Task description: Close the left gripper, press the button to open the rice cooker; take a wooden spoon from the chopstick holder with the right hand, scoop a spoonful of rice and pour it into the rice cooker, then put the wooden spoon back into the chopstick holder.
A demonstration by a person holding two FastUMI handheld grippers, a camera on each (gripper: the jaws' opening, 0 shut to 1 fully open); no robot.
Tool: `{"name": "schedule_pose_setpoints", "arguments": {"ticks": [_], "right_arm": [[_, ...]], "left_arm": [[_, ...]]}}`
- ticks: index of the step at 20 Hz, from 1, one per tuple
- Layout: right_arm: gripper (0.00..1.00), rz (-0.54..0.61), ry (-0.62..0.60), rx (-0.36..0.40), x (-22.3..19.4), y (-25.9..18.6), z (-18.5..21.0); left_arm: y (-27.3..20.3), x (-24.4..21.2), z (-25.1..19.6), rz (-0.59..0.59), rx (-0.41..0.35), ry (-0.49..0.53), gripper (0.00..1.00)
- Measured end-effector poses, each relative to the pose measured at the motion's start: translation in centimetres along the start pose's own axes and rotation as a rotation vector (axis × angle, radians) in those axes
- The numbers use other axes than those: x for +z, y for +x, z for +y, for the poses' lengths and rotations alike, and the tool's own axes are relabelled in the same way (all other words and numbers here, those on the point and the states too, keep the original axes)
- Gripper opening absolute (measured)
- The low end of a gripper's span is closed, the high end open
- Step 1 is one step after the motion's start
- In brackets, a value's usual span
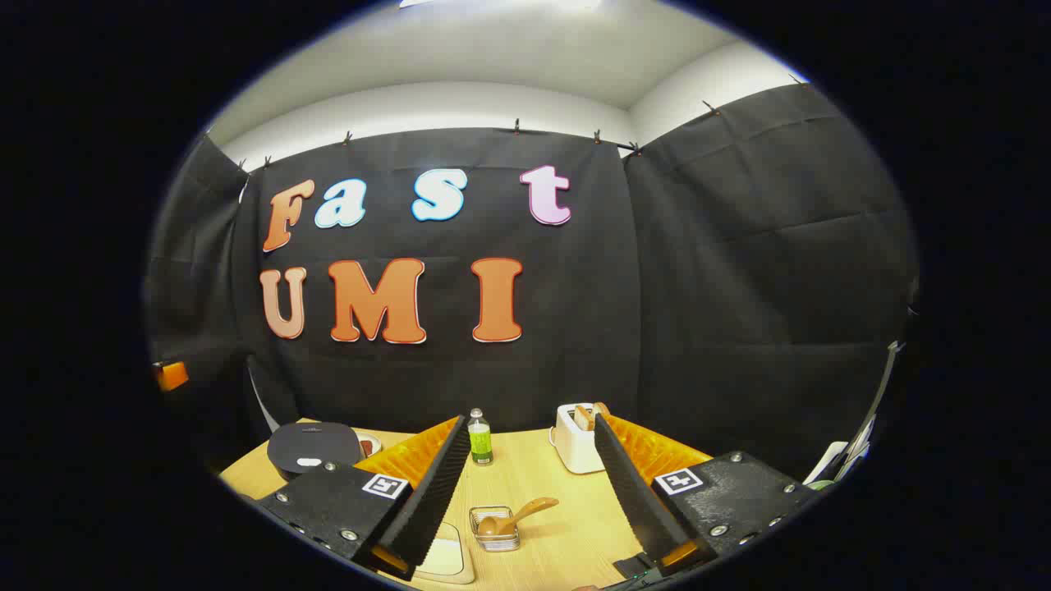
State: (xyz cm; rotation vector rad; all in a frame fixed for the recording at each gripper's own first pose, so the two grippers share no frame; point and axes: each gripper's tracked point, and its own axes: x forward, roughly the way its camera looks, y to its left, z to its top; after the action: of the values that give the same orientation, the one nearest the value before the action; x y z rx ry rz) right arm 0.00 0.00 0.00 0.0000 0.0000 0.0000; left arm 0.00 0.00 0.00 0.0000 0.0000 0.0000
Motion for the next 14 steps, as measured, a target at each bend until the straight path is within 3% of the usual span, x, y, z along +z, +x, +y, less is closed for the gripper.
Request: {"name": "schedule_pose_setpoints", "arguments": {"ticks": [2,3,5,6,7,9,10,11,14], "right_arm": [[0.99,0.020,0.007,0.022,-0.4,0.5,-0.4],[0.94,0.028,0.006,0.034,-0.5,1.0,-0.6],[0.94,0.030,0.014,0.055,-0.4,1.9,-1.1],[0.99,0.032,0.017,0.066,-0.4,2.4,-1.1],[0.94,0.035,0.017,0.078,-0.6,2.9,-1.2],[0.94,0.044,0.016,0.108,-1.1,3.8,-0.9],[0.99,0.046,0.017,0.124,-1.2,4.3,-0.6],[0.94,0.049,0.019,0.134,-1.5,4.6,-0.5],[0.94,0.053,0.019,0.151,-2.1,5.9,0.3]], "left_arm": [[0.0,-0.1,-1.2,0.003,0.006,-0.012,0.99],[-0.2,-0.1,-1.8,0.001,0.007,-0.012,1.00],[-0.3,-0.1,-2.8,-0.009,0.013,-0.006,1.00],[-0.3,0.0,-3.1,-0.011,0.024,-0.003,0.99],[-0.4,-0.1,-3.4,-0.012,0.033,-0.002,0.99],[-0.6,-0.3,-4.1,-0.009,0.047,0.001,0.99],[-0.7,-0.3,-4.5,-0.011,0.051,0.002,0.99],[-0.7,-0.2,-4.6,-0.016,0.055,0.005,0.98],[-0.1,0.0,-4.9,-0.030,0.051,0.011,0.98]]}}
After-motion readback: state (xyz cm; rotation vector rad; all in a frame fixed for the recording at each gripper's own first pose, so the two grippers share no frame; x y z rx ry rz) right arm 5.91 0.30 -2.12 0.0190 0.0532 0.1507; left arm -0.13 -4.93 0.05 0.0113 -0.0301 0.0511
